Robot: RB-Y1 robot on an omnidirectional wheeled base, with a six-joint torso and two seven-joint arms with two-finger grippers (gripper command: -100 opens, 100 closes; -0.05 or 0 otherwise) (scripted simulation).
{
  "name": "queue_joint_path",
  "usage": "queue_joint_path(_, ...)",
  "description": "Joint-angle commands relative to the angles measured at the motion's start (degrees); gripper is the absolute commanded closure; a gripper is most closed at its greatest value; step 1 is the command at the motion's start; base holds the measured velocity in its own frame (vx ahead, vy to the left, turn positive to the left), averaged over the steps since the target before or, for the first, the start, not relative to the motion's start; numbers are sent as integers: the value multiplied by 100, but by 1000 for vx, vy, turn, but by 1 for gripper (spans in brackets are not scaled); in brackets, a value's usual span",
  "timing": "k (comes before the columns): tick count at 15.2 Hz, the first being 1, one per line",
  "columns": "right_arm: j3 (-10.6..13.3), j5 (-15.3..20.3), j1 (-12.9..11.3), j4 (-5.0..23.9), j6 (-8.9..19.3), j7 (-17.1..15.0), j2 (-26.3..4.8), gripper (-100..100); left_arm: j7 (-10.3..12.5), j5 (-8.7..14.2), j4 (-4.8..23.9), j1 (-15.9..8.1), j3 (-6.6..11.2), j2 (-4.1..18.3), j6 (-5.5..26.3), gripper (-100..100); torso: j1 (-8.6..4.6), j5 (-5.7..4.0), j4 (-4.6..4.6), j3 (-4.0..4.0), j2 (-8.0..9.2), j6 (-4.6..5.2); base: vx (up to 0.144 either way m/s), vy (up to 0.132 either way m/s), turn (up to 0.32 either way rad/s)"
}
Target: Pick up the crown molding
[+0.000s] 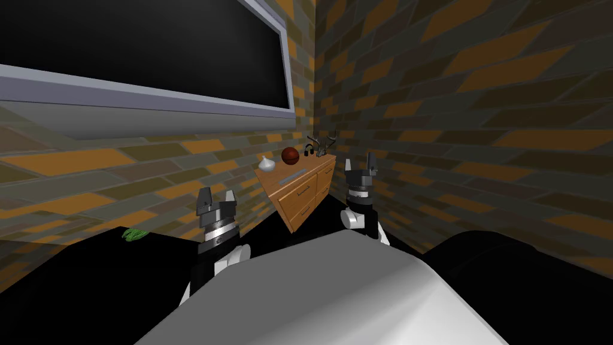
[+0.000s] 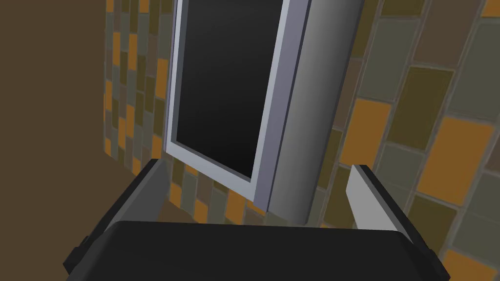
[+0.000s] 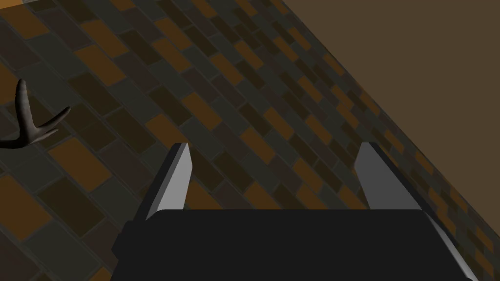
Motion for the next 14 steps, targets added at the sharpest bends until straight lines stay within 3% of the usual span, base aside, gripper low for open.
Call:
queue_joint_path(1, 0, 0, 0, 0, 0, 0, 0, 0, 33, -14, 19, -79, -7, 175, 90, -100, 0, 0, 0, 0, 0, 0, -2, -29, 28)
queue_joint_path(4, 1, 0, 0, 0, 0, 0, 1, 0, 162, -47, 88, -423, -29, 545, 462, -100, -41, -8, 0, 0, 0, 0, -9, -130, 88)
queue_joint_path(7, 2, 0, 0, 0, 0, 0, 2, 0, 222, -54, 123, -598, -37, 651, 650, -100, -73, -16, 0, -2, -4, 1, 8, -165, 57)
queue_joint_path(8, 1, 0, 0, 0, 0, 0, 2, 0, 290, -57, 165, -802, -44, 744, 833, -100, -70, -16, -1, -5, -8, 1, 22, -144, 78)
queue_joint_path(9, 1, 0, 0, 0, 0, 0, 2, 0, 290, -57, 165, -802, -44, 744, 863, -100, -68, -15, -2, -6, -11, 1, 14, -123, 55)
queue_joint_path(12, 1, 0, 0, 0, 0, 0, 1, 0, 442, -49, 283, -1231, -60, 904, 1259, -100, -56, -13, -2, -6, -10, 1, 10, -131, 67)
queue_joint_path(14, 1, 0, 0, 0, 0, 0, 2, 0, 442, -49, 283, -1286, -60, 904, 1374, -100, -65, -14, -3, -7, -12, 1, 14, -133, 50)
